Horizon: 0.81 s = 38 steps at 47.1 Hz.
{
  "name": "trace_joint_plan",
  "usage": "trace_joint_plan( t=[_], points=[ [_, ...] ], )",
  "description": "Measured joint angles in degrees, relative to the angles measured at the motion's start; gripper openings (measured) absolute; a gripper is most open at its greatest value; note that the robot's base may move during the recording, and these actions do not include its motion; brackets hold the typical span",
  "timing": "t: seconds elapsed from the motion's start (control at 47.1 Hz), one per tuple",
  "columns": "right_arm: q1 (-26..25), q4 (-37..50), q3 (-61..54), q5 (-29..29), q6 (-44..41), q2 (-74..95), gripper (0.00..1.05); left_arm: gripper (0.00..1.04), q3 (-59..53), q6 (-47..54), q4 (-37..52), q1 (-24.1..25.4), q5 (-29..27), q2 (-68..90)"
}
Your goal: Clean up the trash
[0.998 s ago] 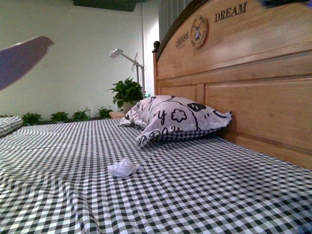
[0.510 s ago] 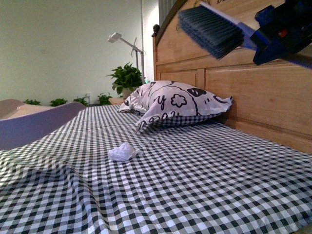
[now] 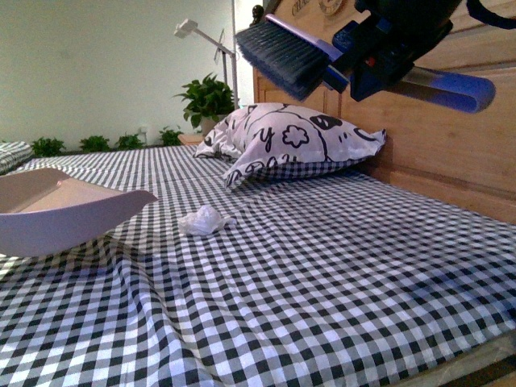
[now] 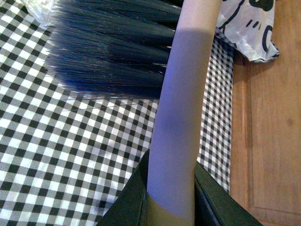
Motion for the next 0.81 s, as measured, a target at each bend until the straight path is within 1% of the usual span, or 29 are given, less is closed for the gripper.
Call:
trace_joint_plan(
  t=[0.064, 0.234, 0.382, 0.425, 0.488, 0.573, 0.807],
  points=[
    [0.07, -0.44, 1.90, 0.28, -0.24, 1.79, 0.17, 0.25, 1.42, 1.18, -1.73, -0.33, -0.28, 1.42],
    [-0.22, -1.55, 8.44, 2.21, -2.16, 8.24, 0.17, 0.25, 7.52, 6.67, -8.09, -1.18, -4.35, 6.93],
    [-0.35, 0.87, 9.99, 4.81, -5.51, 11.47, 0.17, 0.25, 12.26, 8.24, -9.77, -1.73, -5.73, 10.25],
    [-0.35, 3.08, 9.88, 5.86, -7.96, 12.33, 0.17, 0.25, 14.05, 8.39, -10.19, -1.92, -5.88, 11.21],
    [-0.33, 8.68, 8.46, 7.54, -13.11, 13.22, 0.17, 0.25, 17.22, 8.59, -11.02, -2.45, -6.03, 12.61],
    [0.04, 16.06, 6.45, 9.01, -21.38, 14.51, 0.17, 0.25, 20.57, 8.61, -12.17, -3.19, -5.81, 13.84],
    [1.07, 18.78, 6.58, 11.39, -29.68, 18.34, 0.17, 0.25, 23.91, 9.20, -15.06, -4.79, -5.68, 15.34]
  ],
)
